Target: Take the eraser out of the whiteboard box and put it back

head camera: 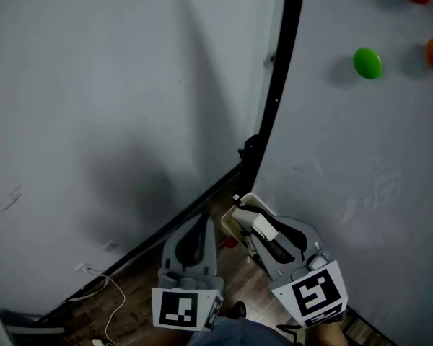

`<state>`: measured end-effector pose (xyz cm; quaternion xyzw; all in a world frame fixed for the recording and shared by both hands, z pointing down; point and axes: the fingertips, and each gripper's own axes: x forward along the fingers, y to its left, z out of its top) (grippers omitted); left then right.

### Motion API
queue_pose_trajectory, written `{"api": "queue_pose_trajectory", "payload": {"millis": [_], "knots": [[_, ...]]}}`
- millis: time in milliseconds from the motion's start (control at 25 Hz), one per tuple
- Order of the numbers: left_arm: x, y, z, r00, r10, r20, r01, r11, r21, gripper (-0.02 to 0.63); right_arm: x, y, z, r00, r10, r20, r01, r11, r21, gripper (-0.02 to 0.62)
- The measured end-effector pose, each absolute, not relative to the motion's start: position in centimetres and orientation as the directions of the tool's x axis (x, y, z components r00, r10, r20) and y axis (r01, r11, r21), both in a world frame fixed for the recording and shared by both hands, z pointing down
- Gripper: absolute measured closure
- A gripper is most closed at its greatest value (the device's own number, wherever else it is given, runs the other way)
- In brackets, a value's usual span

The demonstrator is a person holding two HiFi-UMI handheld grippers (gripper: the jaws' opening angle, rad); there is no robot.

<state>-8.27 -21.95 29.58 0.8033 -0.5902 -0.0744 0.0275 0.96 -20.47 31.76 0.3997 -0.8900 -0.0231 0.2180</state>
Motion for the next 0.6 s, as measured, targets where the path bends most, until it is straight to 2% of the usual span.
{"api": "queue_pose_trajectory", "payload": {"millis": [600], "knots": [[-9.6, -24.9, 32.0, 0.295, -0.955, -0.039, -0.940, -0.298, 0.167, 0.600, -0.4, -22.3, 36.6, -0.555, -0.650, 0.519, -0.676, 0.716, 0.175, 0.462]]}}
